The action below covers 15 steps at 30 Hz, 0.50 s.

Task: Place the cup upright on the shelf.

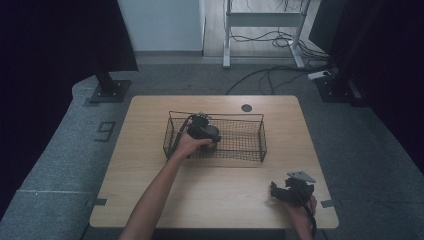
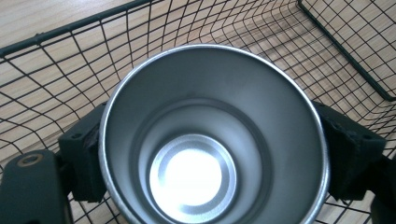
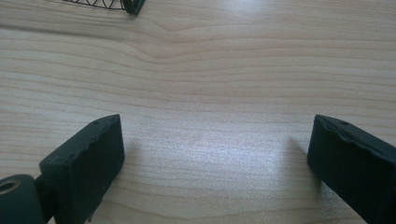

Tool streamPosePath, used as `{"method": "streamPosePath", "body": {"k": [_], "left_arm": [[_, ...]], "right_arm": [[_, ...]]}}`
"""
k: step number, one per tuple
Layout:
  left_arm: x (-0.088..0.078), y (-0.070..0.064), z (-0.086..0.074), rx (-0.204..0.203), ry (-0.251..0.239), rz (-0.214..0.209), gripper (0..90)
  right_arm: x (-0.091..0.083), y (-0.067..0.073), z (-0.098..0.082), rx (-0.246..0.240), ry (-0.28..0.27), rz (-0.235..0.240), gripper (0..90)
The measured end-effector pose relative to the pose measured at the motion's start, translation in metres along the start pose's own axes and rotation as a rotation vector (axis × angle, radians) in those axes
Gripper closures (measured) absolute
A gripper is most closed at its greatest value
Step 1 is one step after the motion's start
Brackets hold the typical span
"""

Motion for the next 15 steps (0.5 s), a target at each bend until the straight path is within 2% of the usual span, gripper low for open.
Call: {"method": "streamPosePath", "body": {"k": [5, 10, 15], "left_arm": [[0.0, 0.0033, -0.0013, 0.002, 0.008, 0.028, 13.4], [-0.0015, 0.0043, -0.0012, -0.004, 0.005, 0.029, 12.7], [-0.0074, 0.0081, 0.001, -0.008, -0.009, 0.056, 5.2]], "right_arm": [[0.0, 0.0, 0.0, 0.0, 0.0, 0.0, 3.8], [0.0, 0.0, 0.0, 0.0, 0.0, 0.0, 3.9], [-0.0001, 0.0, 0.0, 0.0, 0.001, 0.0, 3.8]]}}
Point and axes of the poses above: each handheld gripper's, and its own axes: x roughly forward along the jaws, z roughly out of its top, y roughly to its left, the point moved 9 cm from there along x, roughly forward along the jaws, and after that the axes turned 3 degrees about x, right-handed, at the moved point
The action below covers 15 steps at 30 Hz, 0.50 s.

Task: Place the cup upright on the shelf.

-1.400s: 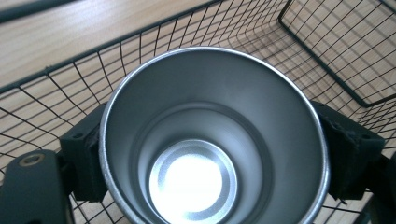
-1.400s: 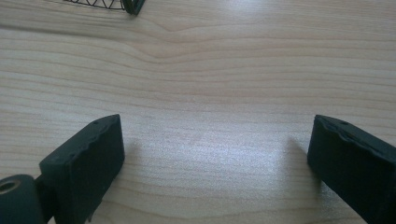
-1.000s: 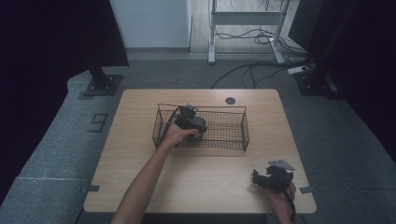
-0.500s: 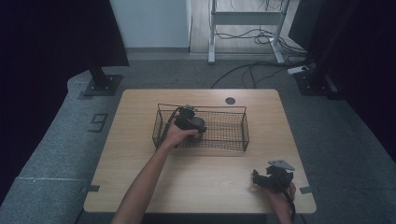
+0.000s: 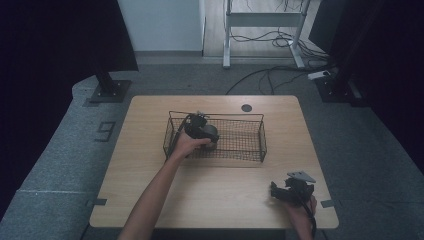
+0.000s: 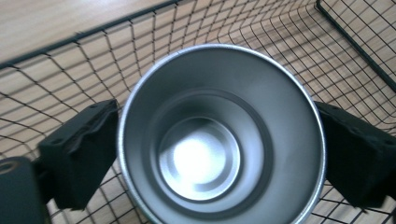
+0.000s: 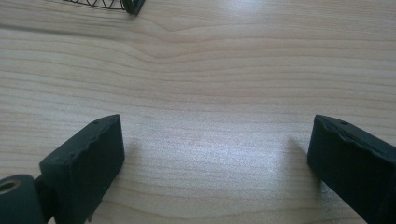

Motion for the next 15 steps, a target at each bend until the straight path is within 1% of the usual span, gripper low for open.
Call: {"method": "streamPosePath", "body": {"k": [2, 6, 11, 15], "left_arm": [[-0.004, 0.001, 0.001, 0.0, -0.009, -0.004, 3.7], [-0.014, 0.0, 0.006, -0.004, -0.051, -0.013, 3.2], [-0.025, -0.001, 0.008, -0.004, -0.078, -0.019, 2.8], [-0.038, -0.003, 0.011, -0.004, -0.123, -0.023, 2.8]], "right_arm": [[0.0, 0.0, 0.0, 0.0, 0.0, 0.0, 3.8], [0.0, 0.0, 0.0, 0.0, 0.0, -0.001, 3.9], [0.0, 0.0, 0.0, 0.0, 0.0, -0.001, 3.8], [0.0, 0.0, 0.0, 0.0, 0.0, -0.001, 3.8]]}}
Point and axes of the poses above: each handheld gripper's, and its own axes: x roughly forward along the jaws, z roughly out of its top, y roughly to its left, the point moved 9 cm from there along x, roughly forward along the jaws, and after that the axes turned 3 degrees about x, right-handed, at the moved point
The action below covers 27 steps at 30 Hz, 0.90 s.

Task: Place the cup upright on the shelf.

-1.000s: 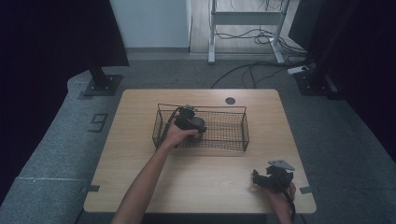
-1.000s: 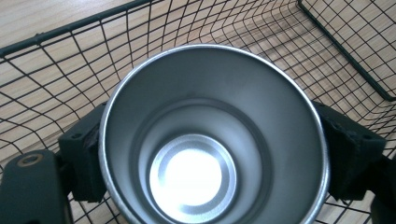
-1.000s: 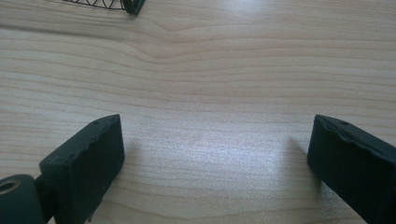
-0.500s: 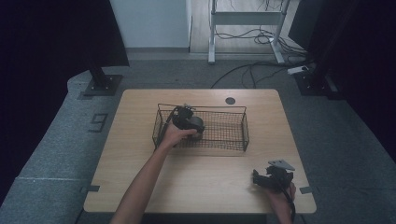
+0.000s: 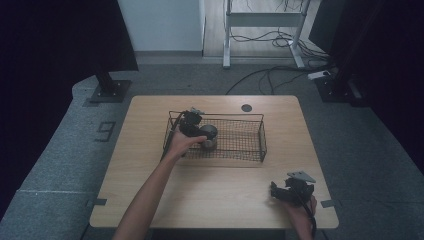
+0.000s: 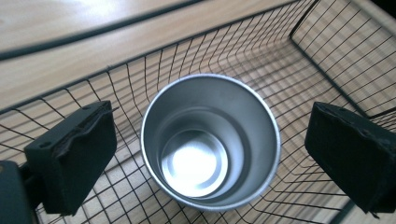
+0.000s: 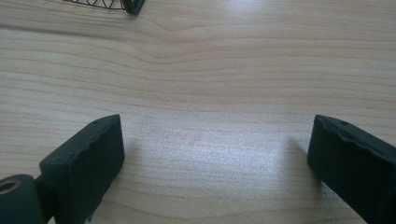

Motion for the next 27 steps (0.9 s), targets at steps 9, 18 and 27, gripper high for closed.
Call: {"method": "streamPosePath", "body": {"k": [9, 18, 27], "left_arm": [[-0.042, -0.009, -0.002, 0.026, -0.092, -0.038, 3.7], [-0.072, -0.015, -0.028, 0.024, -0.14, -0.074, 5.4], [-0.088, -0.02, -0.074, 0.009, -0.157, -0.094, 7.7]], "right_arm": [[0.0, 0.0, 0.0, 0.001, 0.0, 0.001, 3.8], [0.0, 0.0, 0.0, 0.0, 0.0, 0.0, 3.8], [0.0, 0.0, 0.0, 0.002, 0.001, 0.0, 3.8]]}}
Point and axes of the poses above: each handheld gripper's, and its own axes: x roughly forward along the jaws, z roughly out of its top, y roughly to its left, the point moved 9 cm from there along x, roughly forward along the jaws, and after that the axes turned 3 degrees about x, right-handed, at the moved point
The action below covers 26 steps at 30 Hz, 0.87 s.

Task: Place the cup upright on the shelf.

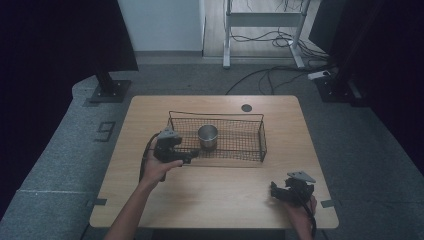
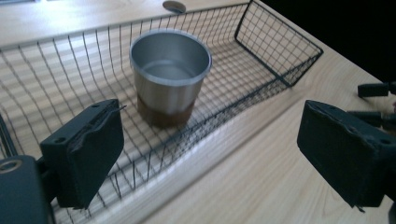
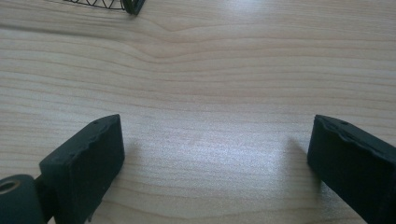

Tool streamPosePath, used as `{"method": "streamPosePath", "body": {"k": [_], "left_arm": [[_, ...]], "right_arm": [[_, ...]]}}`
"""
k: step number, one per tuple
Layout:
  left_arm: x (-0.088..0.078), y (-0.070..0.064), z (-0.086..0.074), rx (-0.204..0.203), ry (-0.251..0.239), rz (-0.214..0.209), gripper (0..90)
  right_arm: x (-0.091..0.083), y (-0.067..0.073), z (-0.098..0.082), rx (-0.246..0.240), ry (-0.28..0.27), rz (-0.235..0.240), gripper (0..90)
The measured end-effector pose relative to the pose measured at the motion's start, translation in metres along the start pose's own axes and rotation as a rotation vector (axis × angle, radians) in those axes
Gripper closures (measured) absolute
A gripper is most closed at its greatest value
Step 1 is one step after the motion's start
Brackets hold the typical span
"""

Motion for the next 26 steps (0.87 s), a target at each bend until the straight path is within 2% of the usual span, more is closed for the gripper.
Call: {"method": "streamPosePath", "body": {"k": [5, 10, 16, 20, 26], "left_arm": [[-0.007, -0.002, -0.026, 0.025, 0.014, 0.02, 8.7], [-0.014, -0.003, -0.043, 0.024, 0.017, 0.023, 8.8], [-0.019, -0.008, -0.063, 0.012, 0.024, 0.002, 8.9], [-0.02, -0.009, -0.069, 0.004, 0.024, 0.003, 8.9], [-0.019, -0.011, -0.07, 0.014, 0.026, 0.006, 9.1]], "right_arm": [[0.0, 0.0, 0.0, 0.0, 0.0, 0.0, 3.8], [0.0, 0.0, 0.0, 0.002, -0.001, -0.002, 4.2], [0.0, 0.0, 0.0, 0.003, -0.002, -0.003, 4.5], [0.0, 0.0, 0.0, 0.004, -0.002, -0.004, 4.5], [0.0, -0.001, 0.0, 0.004, -0.003, -0.006, 4.7]]}}
Point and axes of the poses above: each handheld gripper's, and its own axes: x roughly forward along the jaws, z roughly out of its top, y roughly to its left, the point moved 9 cm from there along x, roughly forward along the jaws, and after that the axes turned 3 degrees about x, right-handed, at the moved point
